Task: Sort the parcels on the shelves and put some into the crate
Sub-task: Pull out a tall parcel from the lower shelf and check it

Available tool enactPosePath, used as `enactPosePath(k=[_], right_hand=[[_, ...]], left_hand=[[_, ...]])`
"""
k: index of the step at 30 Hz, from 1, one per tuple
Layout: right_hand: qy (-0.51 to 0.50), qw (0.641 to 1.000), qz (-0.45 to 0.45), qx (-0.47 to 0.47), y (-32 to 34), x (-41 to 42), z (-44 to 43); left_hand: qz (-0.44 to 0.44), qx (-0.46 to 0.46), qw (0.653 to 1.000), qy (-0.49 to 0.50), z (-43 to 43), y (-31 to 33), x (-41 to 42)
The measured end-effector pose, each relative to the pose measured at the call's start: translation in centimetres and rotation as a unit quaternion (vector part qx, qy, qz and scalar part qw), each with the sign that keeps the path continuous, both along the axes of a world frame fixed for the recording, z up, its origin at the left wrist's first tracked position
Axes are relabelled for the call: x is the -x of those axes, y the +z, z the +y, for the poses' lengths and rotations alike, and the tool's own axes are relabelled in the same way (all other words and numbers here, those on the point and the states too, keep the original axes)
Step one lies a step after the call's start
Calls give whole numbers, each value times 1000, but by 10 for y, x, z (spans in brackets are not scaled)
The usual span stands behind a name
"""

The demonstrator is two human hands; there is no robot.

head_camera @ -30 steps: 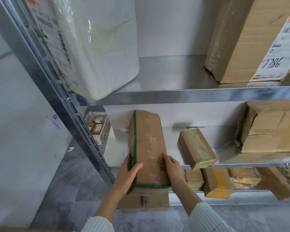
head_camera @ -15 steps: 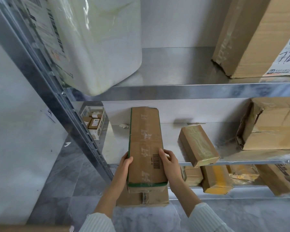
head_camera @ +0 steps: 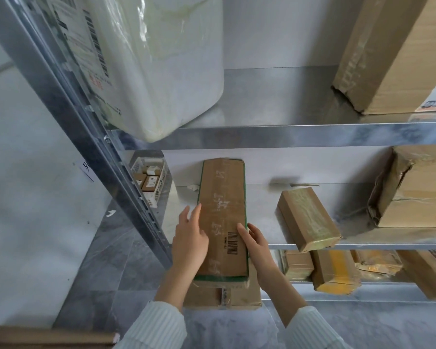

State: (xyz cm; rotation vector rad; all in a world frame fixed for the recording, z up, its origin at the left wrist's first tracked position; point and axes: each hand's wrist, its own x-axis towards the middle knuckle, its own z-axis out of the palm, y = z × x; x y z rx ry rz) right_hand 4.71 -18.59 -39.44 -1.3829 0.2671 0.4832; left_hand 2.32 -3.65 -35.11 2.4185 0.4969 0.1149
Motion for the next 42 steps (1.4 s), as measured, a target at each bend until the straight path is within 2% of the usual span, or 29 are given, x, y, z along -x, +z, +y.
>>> enactPosePath(k=[2, 5, 7, 10, 14, 18, 23, 26, 29, 32, 35, 42], right_hand=[[0, 1000, -3, 6, 2, 1, -3], [-1, 1000, 11, 4, 3, 3, -8], [-16, 999, 31, 16, -5, 4, -13], [-15, 997, 60, 53, -18, 8, -13], [3, 991, 119, 54, -27, 12, -12], [25, 993, 88, 74, -23, 10, -13], [30, 996, 55, 62, -18, 7, -13], [47, 997, 24, 60, -15, 5, -14], [58, 992, -39, 103, -7, 0, -18], [59, 984, -91, 144, 5, -4, -23], [64, 978, -119, 158, 11, -5, -29], [52, 981, -118, 145, 6, -2, -29]], left_hand=[[67, -78, 995, -15, -18, 10, -12], [198, -83, 977, -10, -41, 17, -29], [243, -99, 965, -12, -50, 15, -34], [240, -107, 965, 2, -54, 11, -35], [213, -108, 971, 5, -50, 11, -31], [197, -98, 975, -10, -31, 10, -25], [164, -27, 985, -40, 2, 3, -17], [149, 109, 982, -34, 18, -4, -12], [123, 276, 953, 9, 23, -14, -3], [152, 378, 913, 34, 16, -21, 1], [146, 423, 892, 59, 11, -26, 3], [151, 443, 883, 34, 10, -18, 3]])
